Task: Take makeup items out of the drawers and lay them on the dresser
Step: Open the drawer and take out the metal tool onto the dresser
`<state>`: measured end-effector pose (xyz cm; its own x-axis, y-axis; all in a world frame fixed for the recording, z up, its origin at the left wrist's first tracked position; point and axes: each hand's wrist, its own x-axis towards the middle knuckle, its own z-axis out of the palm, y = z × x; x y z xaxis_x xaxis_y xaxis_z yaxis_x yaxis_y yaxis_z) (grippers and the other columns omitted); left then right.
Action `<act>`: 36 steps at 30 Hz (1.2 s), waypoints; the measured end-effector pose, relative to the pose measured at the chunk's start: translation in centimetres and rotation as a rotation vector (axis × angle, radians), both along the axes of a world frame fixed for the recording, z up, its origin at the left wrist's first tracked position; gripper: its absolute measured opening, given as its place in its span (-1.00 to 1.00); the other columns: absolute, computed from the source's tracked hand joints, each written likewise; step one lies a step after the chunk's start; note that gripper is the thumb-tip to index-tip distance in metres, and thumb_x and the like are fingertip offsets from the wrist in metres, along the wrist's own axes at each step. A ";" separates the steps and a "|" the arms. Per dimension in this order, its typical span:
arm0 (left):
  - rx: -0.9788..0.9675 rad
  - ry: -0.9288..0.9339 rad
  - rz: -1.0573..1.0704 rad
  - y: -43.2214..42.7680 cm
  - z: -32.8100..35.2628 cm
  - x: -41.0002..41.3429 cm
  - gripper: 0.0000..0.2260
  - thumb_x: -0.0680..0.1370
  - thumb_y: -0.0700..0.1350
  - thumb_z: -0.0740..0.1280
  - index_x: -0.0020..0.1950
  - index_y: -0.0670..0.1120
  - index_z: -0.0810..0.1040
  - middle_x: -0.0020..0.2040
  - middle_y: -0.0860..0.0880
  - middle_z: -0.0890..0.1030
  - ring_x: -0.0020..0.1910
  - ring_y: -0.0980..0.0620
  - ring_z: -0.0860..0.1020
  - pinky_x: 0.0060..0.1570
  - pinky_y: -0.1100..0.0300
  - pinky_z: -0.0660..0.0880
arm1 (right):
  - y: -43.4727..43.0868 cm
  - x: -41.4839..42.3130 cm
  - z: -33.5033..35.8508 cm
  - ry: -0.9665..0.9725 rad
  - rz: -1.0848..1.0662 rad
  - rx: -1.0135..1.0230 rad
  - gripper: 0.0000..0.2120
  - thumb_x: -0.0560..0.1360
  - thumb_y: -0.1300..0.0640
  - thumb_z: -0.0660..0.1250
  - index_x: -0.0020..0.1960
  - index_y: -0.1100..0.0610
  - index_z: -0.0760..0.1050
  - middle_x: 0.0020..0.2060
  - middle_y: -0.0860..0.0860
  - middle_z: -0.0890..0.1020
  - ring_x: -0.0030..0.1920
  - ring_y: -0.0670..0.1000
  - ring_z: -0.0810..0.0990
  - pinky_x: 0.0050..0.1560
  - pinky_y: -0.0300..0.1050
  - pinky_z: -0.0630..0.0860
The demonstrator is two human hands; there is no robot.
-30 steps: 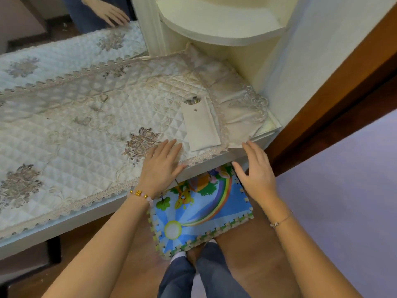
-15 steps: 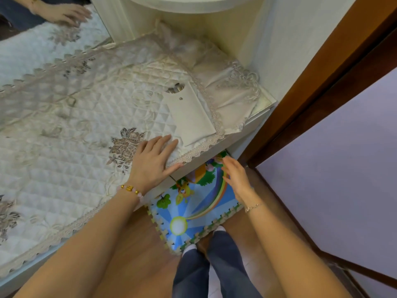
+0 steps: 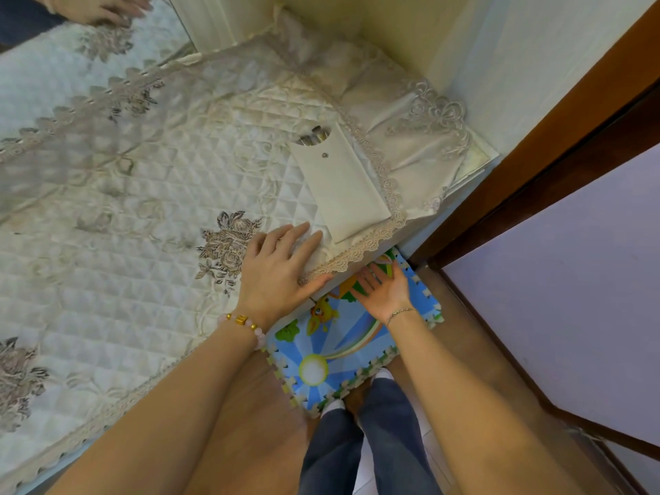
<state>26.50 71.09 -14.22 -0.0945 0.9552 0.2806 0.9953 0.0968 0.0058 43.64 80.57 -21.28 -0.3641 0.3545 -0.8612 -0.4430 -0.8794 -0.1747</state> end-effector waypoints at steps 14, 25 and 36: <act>0.019 -0.026 -0.040 0.1 -0.1 0.0 -0.48 0.48 0.31 0.19 0.27 0.00 0.50 0.28 -0.04 0.52 0.21 -0.10 0.47 0.20 -0.05 0.33 | -1.5 0.4 -0.8 -0.043 0.004 0.052 -0.60 0.56 -0.16 0.12 0.26 0.07 0.40 0.18 0.11 0.48 0.06 0.07 0.51 -0.12 0.10 0.48; 0.007 -0.012 -0.075 0.0 0.4 0.3 -0.53 0.51 0.28 0.17 0.24 0.00 0.51 0.22 -0.05 0.55 0.17 -0.12 0.48 0.16 -0.04 0.33 | -5.9 8.7 -1.4 -0.166 -0.055 -0.010 -0.58 0.54 -0.22 0.10 0.09 0.08 0.48 0.10 0.08 0.51 0.16 0.09 0.46 0.15 0.13 0.43; -0.036 -0.022 -0.072 -0.2 0.7 0.6 -0.53 0.51 0.26 0.17 0.26 -0.02 0.48 0.23 -0.09 0.54 0.18 -0.15 0.46 0.15 -0.05 0.33 | -9.4 14.4 -0.7 -0.235 -0.104 -0.041 -0.46 0.51 -0.26 0.11 0.27 0.10 0.43 0.04 0.10 0.55 0.18 0.09 0.49 -0.10 0.02 0.46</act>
<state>27.09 70.86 -13.56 -0.0314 0.9691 0.2446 0.9993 0.0259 0.0259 58.05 71.22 -21.98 -0.1156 0.3425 -0.9324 -0.4832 -0.8395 -0.2485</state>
